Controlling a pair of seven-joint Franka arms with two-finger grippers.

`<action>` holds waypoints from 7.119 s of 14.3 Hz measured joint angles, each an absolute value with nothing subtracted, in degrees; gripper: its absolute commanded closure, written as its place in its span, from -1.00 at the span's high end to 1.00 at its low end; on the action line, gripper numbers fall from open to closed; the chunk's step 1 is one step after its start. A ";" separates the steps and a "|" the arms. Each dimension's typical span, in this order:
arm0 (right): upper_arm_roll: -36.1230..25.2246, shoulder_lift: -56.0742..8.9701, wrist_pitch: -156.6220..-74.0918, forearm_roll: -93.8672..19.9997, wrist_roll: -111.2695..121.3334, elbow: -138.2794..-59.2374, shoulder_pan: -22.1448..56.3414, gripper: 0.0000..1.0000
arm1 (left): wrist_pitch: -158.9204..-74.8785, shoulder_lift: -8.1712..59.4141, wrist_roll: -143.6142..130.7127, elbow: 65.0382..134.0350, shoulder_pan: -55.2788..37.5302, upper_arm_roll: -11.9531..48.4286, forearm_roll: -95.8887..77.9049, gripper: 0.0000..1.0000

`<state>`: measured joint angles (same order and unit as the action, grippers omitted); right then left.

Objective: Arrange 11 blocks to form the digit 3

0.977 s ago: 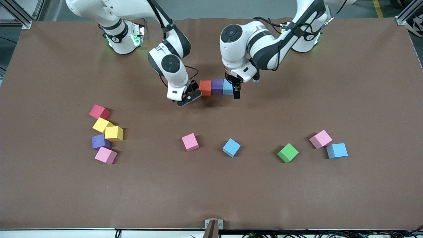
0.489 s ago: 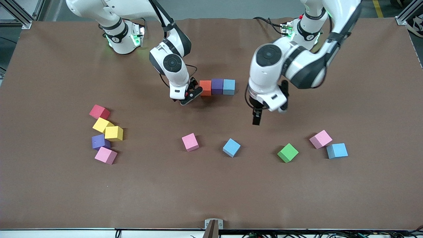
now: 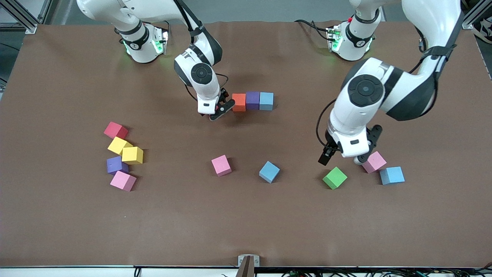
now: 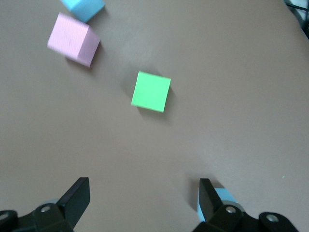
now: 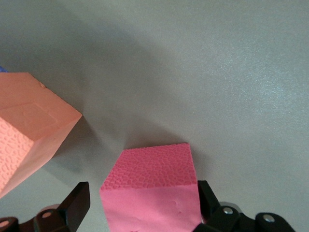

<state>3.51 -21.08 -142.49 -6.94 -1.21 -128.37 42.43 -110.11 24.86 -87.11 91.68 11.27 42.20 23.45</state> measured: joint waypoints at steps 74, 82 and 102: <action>1.69 -28.13 -109.50 1.38 -22.63 -87.47 4.42 1.00 | -106.72 25.20 -28.05 87.26 -8.05 3.15 3.88 1.00; 1.69 -37.33 -124.31 5.38 -22.36 -88.19 1.74 1.00 | -112.03 29.62 -41.11 87.35 -11.88 3.61 0.69 1.00; 2.13 -40.58 -128.26 5.68 -20.74 -91.78 -0.12 -0.41 | -133.72 45.38 -92.15 78.70 -30.98 3.54 -2.37 1.00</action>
